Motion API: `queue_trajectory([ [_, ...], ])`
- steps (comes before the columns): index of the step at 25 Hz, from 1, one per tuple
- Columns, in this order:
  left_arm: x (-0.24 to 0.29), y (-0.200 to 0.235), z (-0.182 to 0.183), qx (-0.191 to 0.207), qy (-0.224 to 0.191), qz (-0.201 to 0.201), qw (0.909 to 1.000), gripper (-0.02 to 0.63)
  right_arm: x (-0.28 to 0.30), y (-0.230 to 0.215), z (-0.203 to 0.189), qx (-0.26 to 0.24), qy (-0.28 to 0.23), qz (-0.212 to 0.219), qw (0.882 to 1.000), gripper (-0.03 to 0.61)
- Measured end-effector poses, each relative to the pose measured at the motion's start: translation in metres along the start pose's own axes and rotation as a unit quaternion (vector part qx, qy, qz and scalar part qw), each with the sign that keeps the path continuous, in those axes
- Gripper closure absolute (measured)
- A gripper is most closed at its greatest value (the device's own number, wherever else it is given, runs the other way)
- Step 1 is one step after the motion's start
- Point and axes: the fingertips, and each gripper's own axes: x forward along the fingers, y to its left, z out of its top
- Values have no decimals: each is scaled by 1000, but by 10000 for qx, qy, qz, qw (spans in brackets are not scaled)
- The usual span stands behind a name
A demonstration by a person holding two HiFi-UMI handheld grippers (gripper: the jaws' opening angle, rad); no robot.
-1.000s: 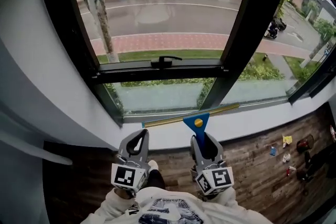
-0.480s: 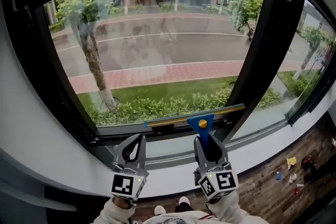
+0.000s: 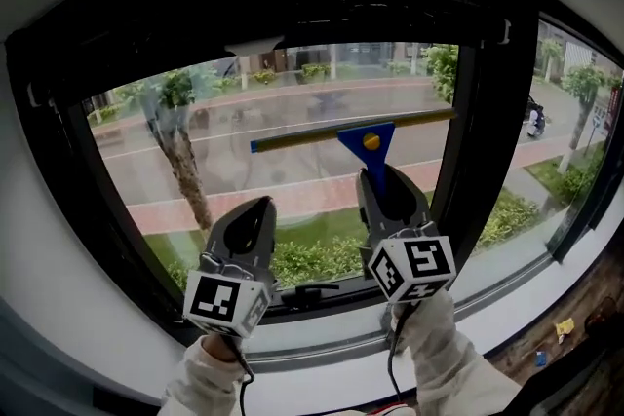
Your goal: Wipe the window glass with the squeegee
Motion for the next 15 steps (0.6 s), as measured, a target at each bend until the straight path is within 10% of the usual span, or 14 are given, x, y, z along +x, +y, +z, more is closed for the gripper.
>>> queue_trajectory([
  [15, 126, 21, 79, 473, -356, 135, 9982, 617, 107, -61, 75, -200, -590, -171, 9979, 436],
])
